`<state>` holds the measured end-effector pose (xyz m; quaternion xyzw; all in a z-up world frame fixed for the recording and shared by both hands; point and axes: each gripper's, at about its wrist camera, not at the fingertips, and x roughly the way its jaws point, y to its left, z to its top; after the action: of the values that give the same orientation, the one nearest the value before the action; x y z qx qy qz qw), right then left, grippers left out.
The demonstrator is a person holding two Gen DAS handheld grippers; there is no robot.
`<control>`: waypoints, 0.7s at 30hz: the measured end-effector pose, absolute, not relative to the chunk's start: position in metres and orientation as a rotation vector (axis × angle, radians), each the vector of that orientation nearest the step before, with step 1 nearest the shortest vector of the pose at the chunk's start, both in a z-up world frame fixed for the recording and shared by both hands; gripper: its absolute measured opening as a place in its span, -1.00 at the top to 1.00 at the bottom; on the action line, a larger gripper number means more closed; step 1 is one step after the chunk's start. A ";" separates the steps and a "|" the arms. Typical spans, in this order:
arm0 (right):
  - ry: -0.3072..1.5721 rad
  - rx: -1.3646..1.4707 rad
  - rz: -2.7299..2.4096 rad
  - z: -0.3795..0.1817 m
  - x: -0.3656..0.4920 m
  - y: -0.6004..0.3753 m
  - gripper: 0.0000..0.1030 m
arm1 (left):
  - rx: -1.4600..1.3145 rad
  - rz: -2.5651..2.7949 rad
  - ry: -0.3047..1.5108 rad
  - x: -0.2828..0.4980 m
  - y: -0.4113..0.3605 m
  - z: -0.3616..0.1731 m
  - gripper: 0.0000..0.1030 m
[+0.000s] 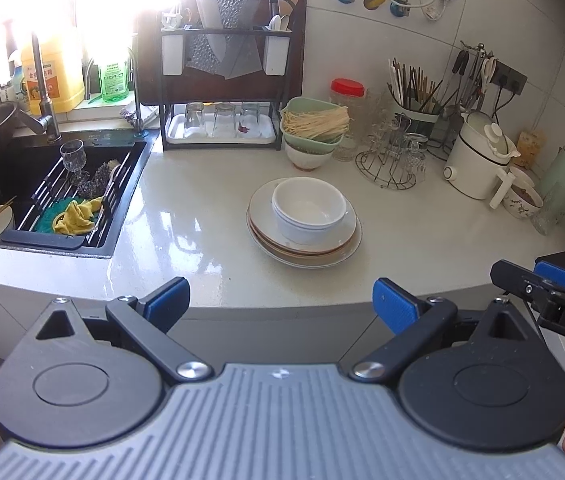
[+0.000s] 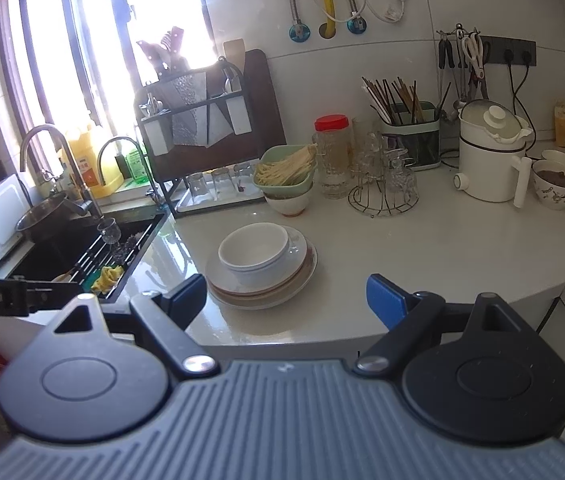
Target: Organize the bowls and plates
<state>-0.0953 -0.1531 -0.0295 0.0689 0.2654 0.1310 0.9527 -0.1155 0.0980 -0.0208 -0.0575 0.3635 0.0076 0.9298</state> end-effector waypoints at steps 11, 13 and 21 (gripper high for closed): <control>0.556 0.132 0.265 -0.033 -0.095 -0.144 -0.71 | -0.116 0.015 0.745 -0.116 0.100 -0.023 -0.93; 0.559 0.130 0.266 -0.033 -0.096 -0.142 -0.71 | -0.117 0.016 0.746 -0.116 0.100 -0.024 -0.93; 0.561 0.134 0.254 -0.034 -0.100 -0.141 -0.71 | -0.111 0.017 0.746 -0.116 0.102 -0.025 -0.93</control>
<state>-0.1001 -0.1407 -0.0336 0.0659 0.2759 0.1247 0.9508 -0.1165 0.1023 -0.0252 -0.0544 0.3640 0.0085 0.9298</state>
